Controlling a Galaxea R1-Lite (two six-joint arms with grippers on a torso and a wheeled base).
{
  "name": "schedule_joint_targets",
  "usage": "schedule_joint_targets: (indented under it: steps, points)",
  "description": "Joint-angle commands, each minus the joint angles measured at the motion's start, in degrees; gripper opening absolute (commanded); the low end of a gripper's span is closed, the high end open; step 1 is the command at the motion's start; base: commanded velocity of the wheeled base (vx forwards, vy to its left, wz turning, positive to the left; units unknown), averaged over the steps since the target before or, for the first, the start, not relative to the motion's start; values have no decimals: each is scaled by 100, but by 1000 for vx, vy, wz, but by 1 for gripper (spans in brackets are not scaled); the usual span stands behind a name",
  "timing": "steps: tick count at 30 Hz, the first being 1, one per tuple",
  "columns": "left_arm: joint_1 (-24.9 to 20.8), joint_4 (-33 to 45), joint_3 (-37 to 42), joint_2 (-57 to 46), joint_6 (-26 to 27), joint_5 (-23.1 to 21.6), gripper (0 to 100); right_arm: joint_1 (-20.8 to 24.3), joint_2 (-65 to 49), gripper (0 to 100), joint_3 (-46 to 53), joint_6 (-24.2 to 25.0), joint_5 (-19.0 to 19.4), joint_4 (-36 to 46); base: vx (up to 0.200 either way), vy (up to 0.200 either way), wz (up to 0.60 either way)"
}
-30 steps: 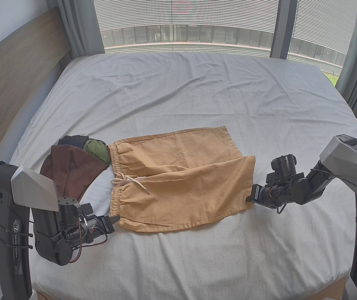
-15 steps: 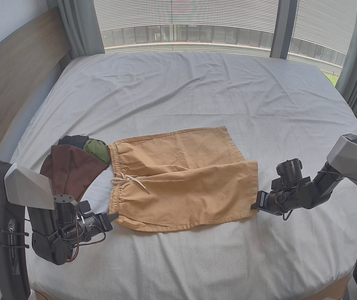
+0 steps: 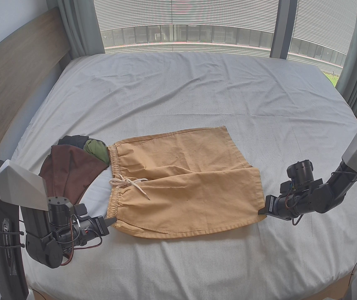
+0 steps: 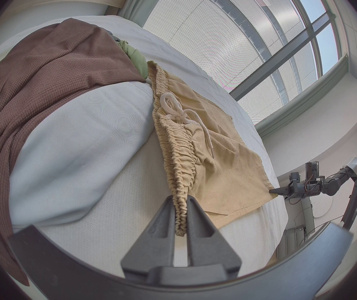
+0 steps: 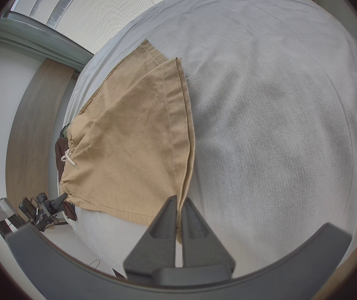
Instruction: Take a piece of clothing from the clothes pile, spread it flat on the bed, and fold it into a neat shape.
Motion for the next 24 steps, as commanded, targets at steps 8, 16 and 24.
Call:
schedule_joint_targets:
  steps: [8,16,24]
  points:
    - [-109,-10,166,-67,-8,-6,0,17,-194,0,277,-39,5,-20,0,0,0]
    - [-48,-10,456,-173,18,-6,0,-10,-238,0,426,-74,93,-29,0,0,0]
    - [14,-10,562,-252,27,-15,0,34,-405,0,505,-74,76,-20,0,0,0]
